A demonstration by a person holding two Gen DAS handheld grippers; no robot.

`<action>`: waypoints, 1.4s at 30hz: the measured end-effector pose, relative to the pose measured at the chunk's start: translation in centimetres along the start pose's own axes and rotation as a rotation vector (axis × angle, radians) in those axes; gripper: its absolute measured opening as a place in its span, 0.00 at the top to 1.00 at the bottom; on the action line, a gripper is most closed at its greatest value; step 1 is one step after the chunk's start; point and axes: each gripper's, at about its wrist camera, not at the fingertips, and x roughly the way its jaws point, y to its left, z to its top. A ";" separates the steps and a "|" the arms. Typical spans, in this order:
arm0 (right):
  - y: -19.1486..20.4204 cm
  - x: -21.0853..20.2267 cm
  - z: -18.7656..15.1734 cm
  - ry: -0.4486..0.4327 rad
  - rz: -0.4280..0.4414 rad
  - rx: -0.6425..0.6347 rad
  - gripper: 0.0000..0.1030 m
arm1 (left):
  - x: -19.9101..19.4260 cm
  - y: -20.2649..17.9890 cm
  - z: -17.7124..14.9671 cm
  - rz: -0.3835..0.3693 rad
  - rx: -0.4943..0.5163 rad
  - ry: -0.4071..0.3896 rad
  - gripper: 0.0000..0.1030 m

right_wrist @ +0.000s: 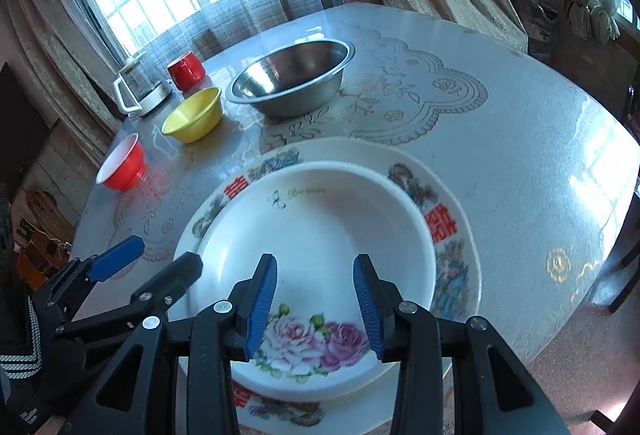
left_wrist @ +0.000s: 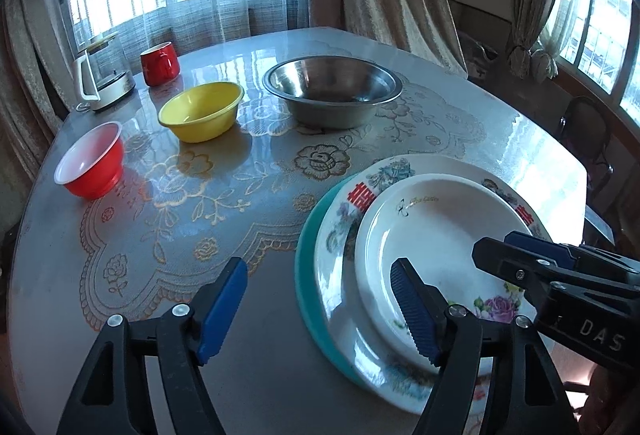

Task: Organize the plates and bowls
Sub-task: 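Open the left tool and withdraw it from the rose-print plate rim, then move the left tool to the rim of the steel bowl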

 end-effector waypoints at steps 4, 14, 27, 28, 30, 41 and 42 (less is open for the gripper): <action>-0.8 -0.1 1.2 -0.014 0.011 0.005 0.60 | 0.8 -0.2 1.1 0.002 -0.010 0.021 0.27; -3.1 1.0 4.0 -0.013 0.031 0.065 0.59 | 3.3 0.4 4.2 0.011 -0.033 0.067 0.27; -4.0 3.1 10.2 -0.024 -0.024 0.050 0.58 | 5.6 2.9 10.0 0.016 -0.067 0.051 0.23; -4.0 3.4 10.8 -0.023 -0.022 0.044 0.58 | 5.8 3.0 10.3 0.012 -0.069 0.053 0.23; -3.9 3.9 11.8 -0.020 -0.020 0.033 0.58 | 6.3 3.0 11.0 0.009 -0.068 0.061 0.22; -4.9 8.7 17.3 0.046 0.034 0.074 0.57 | 10.0 4.3 14.4 -0.026 -0.146 0.080 0.16; -5.1 9.1 17.7 0.050 0.040 0.085 0.57 | 10.4 4.4 14.6 -0.030 -0.151 0.082 0.16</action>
